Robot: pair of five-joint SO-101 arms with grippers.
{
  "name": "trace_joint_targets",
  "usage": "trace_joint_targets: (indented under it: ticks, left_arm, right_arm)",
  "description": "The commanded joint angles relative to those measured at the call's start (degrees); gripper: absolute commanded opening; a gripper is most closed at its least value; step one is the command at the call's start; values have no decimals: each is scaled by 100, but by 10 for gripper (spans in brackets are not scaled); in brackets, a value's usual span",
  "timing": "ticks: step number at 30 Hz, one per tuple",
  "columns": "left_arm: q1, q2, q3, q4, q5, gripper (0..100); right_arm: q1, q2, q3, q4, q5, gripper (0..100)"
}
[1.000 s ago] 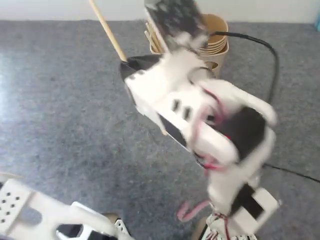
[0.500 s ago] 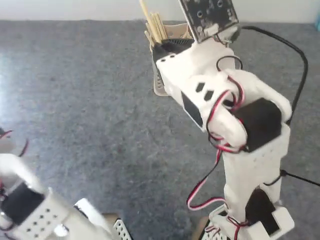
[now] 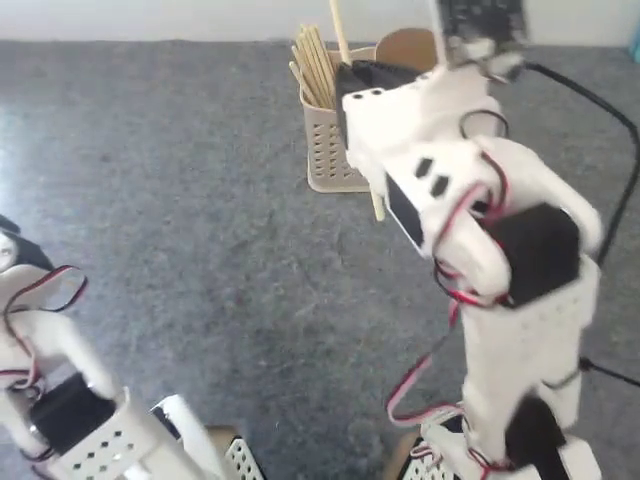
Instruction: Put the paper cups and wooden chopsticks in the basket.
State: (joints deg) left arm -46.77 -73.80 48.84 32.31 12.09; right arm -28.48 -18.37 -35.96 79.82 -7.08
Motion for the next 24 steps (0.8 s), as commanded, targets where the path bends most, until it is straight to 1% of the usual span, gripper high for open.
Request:
trace_joint_targets:
  ticks: [1, 6, 9, 12, 17, 21, 24]
  left_arm:
    - [9, -79, -4, -246, -62, 11]
    - [9, -79, -4, -246, -62, 11]
    - [9, -88, 4, -237, -62, 11]
    - [9, -88, 22, -237, -62, 11]
    - [9, -88, 40, -237, -53, 11]
    - [9, -88, 40, -237, -53, 11]
    - [9, -88, 40, -237, -53, 11]
  right_arm:
    - [40, -884, 976, -725, -105, 8]
    - [-92, -2141, 3042, -2369, -35, 7]
    - [-66, -2466, 3798, -3143, -26, 7]
    - [-4, -2448, 4185, -3688, -35, 7]
    - [295, -2158, 4844, -4936, -79, 8]
    - [418, -1684, 5345, -6264, -88, 8]
    - [426, -1288, 5723, -7486, -88, 8]
